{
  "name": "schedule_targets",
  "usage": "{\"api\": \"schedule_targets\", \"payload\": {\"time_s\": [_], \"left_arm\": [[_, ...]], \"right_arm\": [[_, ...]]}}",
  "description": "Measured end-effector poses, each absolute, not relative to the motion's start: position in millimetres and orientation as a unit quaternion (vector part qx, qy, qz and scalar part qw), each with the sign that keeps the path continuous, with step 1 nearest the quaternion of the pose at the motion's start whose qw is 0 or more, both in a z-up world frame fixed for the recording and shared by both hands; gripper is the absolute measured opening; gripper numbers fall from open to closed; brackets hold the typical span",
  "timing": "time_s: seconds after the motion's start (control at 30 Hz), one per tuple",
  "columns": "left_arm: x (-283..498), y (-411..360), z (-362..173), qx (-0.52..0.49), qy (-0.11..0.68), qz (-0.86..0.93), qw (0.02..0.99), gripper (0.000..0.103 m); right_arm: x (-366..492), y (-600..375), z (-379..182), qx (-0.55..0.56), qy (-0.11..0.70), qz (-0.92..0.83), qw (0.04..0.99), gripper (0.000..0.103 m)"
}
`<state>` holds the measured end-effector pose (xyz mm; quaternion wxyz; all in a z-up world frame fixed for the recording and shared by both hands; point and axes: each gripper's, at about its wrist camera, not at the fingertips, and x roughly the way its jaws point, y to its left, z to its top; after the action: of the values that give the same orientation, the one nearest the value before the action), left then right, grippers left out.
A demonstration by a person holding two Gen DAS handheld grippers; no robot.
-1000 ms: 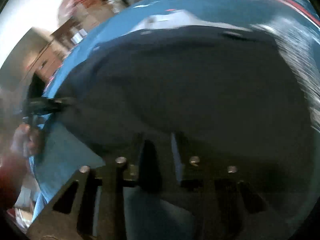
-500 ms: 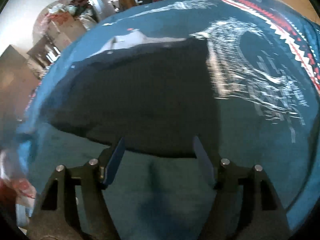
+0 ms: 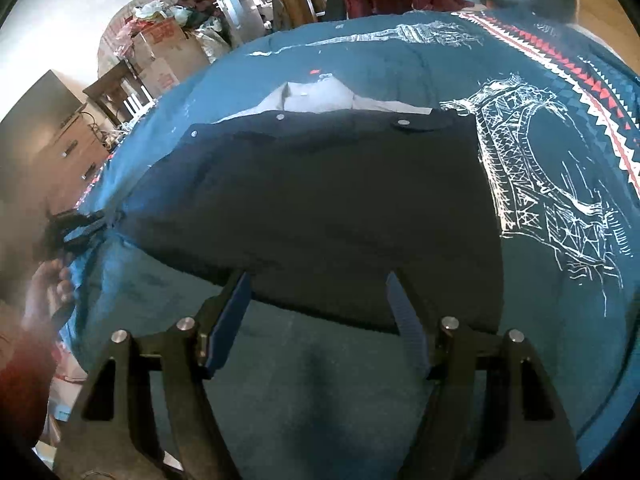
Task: Fold large clothes
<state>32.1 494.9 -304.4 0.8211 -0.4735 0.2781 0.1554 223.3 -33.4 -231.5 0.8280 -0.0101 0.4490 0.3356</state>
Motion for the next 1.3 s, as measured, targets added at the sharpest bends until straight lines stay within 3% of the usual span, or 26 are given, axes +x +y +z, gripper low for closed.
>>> {"api": "schedule_targets", "payload": {"time_s": [0.03, 0.1, 0.23, 0.47, 0.5, 0.57, 0.6, 0.7, 0.9, 1.17, 1.2, 1.27, 1.3], "left_arm": [[33.4, 479.0, -303.2, -0.468, 0.288, 0.131, 0.825, 0.061], [39.8, 450.1, -309.9, -0.467, 0.307, 0.087, 0.825, 0.070], [53.8, 450.3, -335.8, -0.491, 0.300, 0.109, 0.811, 0.067], [83.9, 459.5, -333.9, -0.457, 0.271, 0.157, 0.832, 0.063], [80.8, 462.1, -333.6, -0.451, 0.269, 0.160, 0.836, 0.062], [90.6, 456.1, -332.9, -0.435, 0.264, 0.175, 0.843, 0.043], [94.5, 454.8, -331.2, -0.432, 0.265, 0.177, 0.844, 0.017], [107.3, 433.8, -303.7, -0.346, 0.267, 0.188, 0.880, 0.016], [134.7, 351.5, -256.8, -0.142, 0.267, 0.155, 0.941, 0.011], [172.9, 302.6, -252.7, -0.057, 0.273, 0.115, 0.954, 0.011], [175.7, 301.3, -253.7, -0.056, 0.274, 0.112, 0.953, 0.011], [178.6, 298.3, -253.6, -0.051, 0.276, 0.106, 0.954, 0.011], [181.0, 295.6, -253.0, -0.050, 0.278, 0.097, 0.954, 0.011]], "right_arm": [[224.4, -33.3, -231.9, -0.009, 0.449, 0.335, 0.828, 0.070], [225.8, -30.4, -233.3, -0.003, 0.450, 0.335, 0.828, 0.071], [223.2, -17.5, -233.9, 0.003, 0.452, 0.343, 0.824, 0.071], [208.7, 4.9, -223.9, -0.022, 0.440, 0.360, 0.823, 0.072], [209.6, 10.4, -221.9, -0.022, 0.438, 0.362, 0.822, 0.072], [212.7, 22.4, -217.6, -0.021, 0.436, 0.369, 0.820, 0.072], [215.8, 32.9, -213.5, -0.019, 0.434, 0.378, 0.818, 0.072], [233.1, 74.0, -195.1, -0.022, 0.426, 0.408, 0.807, 0.074], [291.1, 209.5, -154.7, -0.060, 0.450, 0.495, 0.740, 0.086], [307.1, 356.0, -223.6, -0.245, 0.549, 0.467, 0.649, 0.088], [308.9, 362.1, -234.9, -0.259, 0.550, 0.455, 0.651, 0.086], [319.4, 368.0, -253.2, -0.251, 0.559, 0.442, 0.655, 0.069], [324.4, 363.3, -258.5, -0.219, 0.566, 0.461, 0.648, 0.047]]}}
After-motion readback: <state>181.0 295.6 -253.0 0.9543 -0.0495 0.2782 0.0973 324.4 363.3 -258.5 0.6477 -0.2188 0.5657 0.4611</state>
